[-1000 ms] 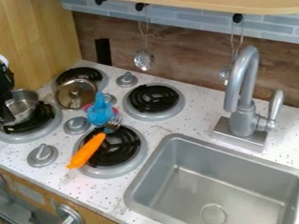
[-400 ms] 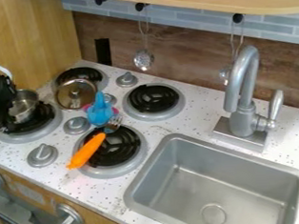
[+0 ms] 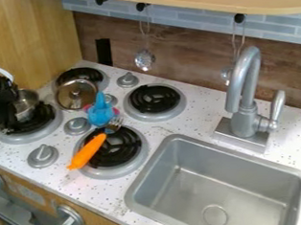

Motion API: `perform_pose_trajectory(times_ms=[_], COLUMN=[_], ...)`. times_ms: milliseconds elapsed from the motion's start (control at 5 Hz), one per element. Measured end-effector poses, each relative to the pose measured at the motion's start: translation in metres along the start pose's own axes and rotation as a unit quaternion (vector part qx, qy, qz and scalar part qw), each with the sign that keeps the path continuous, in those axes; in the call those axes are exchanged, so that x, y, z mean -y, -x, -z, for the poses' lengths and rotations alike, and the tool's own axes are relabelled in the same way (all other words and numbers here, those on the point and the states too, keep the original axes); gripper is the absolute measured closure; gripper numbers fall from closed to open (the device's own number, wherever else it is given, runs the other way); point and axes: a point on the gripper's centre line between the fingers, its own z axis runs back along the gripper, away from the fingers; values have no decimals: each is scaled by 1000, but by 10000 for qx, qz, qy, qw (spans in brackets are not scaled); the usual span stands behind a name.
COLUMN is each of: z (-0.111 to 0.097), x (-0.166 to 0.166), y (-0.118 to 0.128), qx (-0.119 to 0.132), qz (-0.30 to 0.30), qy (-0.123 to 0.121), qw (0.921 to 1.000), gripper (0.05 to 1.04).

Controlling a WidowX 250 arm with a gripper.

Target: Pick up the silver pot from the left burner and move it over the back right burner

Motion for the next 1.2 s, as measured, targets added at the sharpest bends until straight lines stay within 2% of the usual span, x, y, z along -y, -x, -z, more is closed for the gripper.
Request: perform_pose_trajectory(times_ms=[200,400,600,800,1000,1200], z=[0,-4,-23,-55,-82,-106], x=[6,12,15,24,34,50], y=[-3,-9,-19,-39,-62,-103], qx=[93,265,499,1012,1340,1711], qz=[64,208,373,521,872,1074], qy=[138,221,139,254,247,465], qw=[9998,9992,9980,9932,9868,9783], gripper=[900,983,987,987,987,987])
